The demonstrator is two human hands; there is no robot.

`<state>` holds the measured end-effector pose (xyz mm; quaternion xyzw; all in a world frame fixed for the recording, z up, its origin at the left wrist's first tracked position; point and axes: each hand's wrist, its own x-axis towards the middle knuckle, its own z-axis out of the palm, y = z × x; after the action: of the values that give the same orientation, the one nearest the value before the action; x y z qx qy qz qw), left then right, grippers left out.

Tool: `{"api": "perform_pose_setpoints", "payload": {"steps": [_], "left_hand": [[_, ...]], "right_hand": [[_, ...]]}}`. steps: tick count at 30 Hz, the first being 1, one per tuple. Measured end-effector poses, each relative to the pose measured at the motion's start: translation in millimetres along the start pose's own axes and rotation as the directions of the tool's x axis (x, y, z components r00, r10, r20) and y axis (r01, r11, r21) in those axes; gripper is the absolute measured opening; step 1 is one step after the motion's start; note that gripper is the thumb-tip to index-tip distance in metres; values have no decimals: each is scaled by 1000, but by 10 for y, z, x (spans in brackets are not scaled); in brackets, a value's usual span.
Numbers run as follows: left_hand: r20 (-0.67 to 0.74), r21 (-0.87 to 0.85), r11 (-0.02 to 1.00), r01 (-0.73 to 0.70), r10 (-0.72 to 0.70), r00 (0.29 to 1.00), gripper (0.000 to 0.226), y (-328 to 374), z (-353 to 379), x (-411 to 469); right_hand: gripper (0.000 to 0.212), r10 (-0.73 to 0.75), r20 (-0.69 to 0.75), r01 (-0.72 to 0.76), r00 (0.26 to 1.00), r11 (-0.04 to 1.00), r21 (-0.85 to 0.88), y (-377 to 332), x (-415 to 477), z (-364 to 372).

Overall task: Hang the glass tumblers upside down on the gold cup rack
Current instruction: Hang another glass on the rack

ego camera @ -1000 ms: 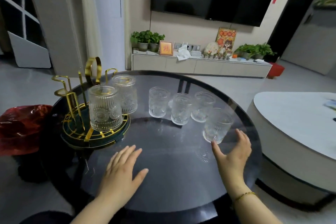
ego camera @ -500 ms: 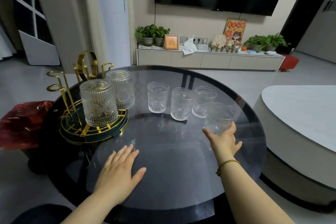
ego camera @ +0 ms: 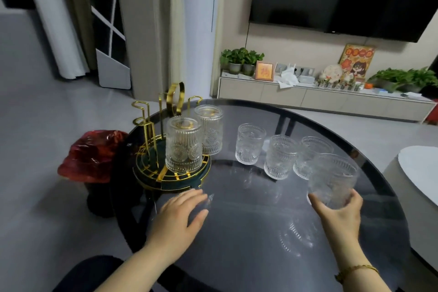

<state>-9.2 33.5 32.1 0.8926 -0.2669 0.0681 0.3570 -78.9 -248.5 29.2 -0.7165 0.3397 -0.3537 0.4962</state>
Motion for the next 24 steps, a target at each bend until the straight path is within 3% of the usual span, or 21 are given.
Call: {"api": "perform_pose_setpoints", "payload": {"steps": [3, 6, 9, 13, 18, 24], "left_hand": [[-333, -34, 993, -114, 97, 938, 34, -19, -440, 171], [-462, 79, 989, -123, 145, 875, 52, -96, -797, 404], [-448, 119, 992, -35, 85, 890, 57, -268, -960, 603], [-311, 239, 971, 10, 67, 948, 63, -478, -984, 769], [-269, 285, 958, -8, 88, 959, 69, -552, -967, 826], [-308, 264, 963, -56, 139, 941, 78, -577, -979, 846]], "right_hand": [[71, -100, 69, 98, 993, 995, 36, -293, -12, 85], [58, -194, 194, 184, 962, 981, 67, -654, 31, 222], [54, -257, 219, 234, 941, 964, 126, -986, 131, 352], [56, -282, 210, 251, 936, 954, 162, -1446, 300, 515], [82, -262, 437, 236, 861, 965, 113, -2011, 428, 797], [54, -277, 536, 323, 797, 946, 8, -2392, 612, 1332]]}}
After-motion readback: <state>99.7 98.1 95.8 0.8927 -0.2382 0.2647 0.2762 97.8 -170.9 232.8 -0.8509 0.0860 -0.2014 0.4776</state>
